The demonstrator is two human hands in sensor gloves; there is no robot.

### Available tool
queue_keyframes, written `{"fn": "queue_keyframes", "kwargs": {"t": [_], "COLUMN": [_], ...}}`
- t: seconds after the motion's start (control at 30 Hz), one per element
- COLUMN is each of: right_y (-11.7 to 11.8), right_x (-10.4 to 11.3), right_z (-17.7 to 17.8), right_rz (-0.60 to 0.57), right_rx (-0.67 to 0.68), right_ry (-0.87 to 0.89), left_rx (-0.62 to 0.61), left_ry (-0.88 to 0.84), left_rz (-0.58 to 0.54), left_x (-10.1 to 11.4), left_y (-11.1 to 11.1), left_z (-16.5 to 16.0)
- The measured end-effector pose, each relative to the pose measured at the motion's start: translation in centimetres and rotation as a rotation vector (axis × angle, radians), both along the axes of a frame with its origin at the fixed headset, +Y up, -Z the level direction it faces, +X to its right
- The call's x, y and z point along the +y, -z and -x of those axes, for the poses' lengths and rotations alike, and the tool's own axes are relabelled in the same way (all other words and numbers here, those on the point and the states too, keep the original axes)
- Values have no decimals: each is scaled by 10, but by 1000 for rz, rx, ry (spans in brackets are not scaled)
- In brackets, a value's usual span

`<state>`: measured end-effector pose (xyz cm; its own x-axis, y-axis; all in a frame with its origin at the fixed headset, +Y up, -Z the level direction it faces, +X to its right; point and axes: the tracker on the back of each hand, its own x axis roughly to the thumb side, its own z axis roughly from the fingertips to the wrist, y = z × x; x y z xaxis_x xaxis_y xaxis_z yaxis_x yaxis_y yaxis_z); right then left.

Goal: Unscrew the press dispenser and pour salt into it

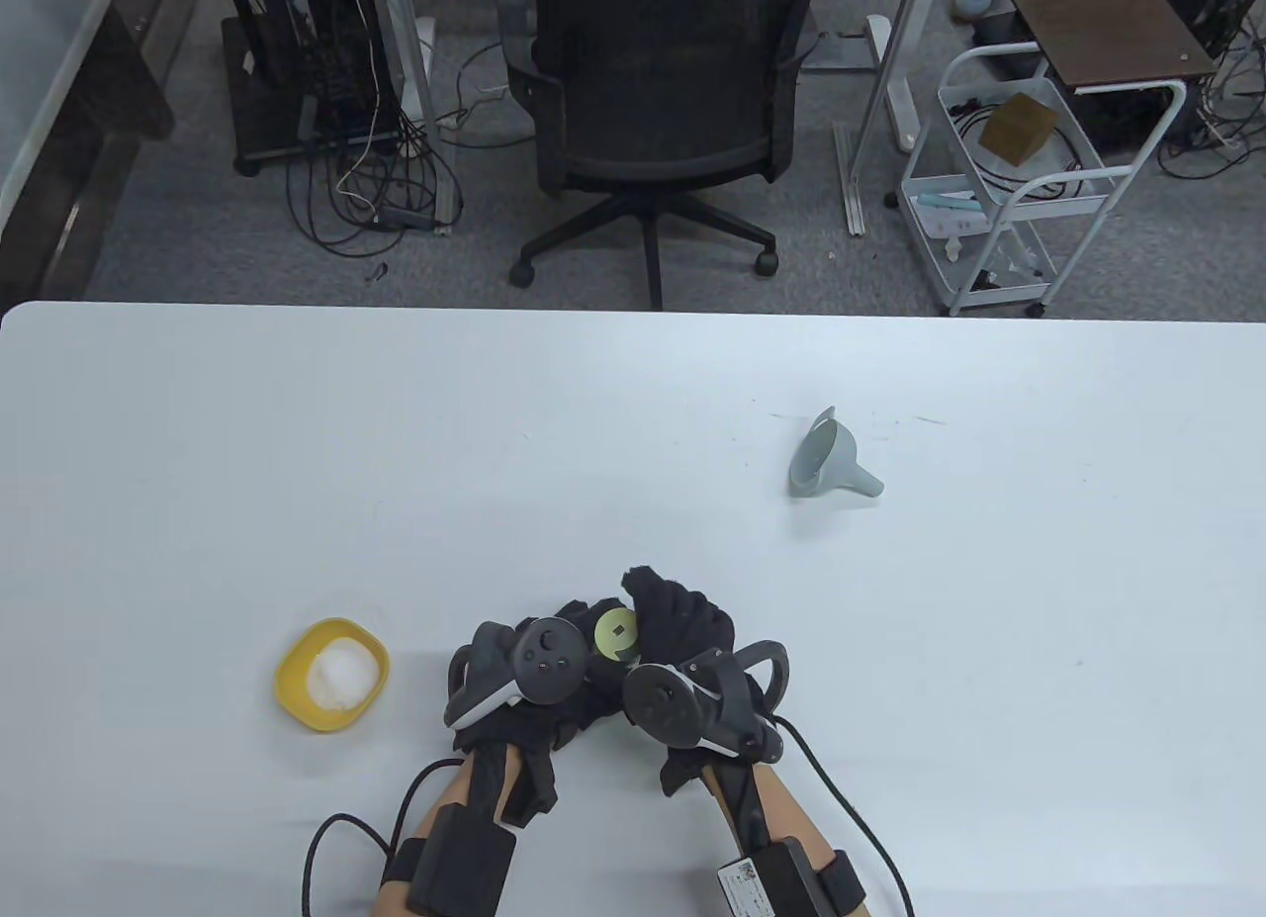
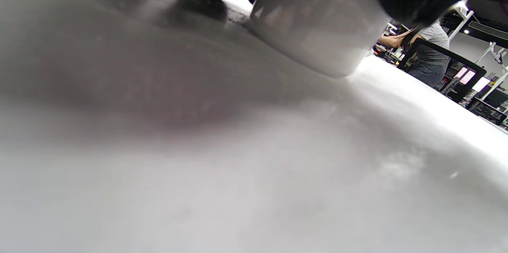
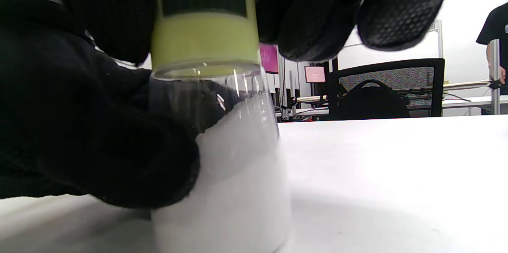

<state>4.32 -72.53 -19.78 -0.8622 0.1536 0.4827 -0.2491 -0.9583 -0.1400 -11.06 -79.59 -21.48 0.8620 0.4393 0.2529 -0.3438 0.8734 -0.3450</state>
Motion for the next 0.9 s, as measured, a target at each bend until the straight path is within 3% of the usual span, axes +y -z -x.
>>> {"fn": "queue_keyframes", "kwargs": {"t": [0.7,0.77,0.9], "right_y": [5,5,5], "right_x": [2,1,-2], "right_z": [-1,-1,-1], "right_rz": [221,238,158], "right_rx": [163,135,50], "right_ry": [27,5,-30], "left_rx": [-2,-2,-2], "left_ry": [4,4,4], "left_rz": [6,6,6], "left_x": [0,0,0], "left_y": [-1,-1,-1], "left_z": [-1,-1,-1]}}
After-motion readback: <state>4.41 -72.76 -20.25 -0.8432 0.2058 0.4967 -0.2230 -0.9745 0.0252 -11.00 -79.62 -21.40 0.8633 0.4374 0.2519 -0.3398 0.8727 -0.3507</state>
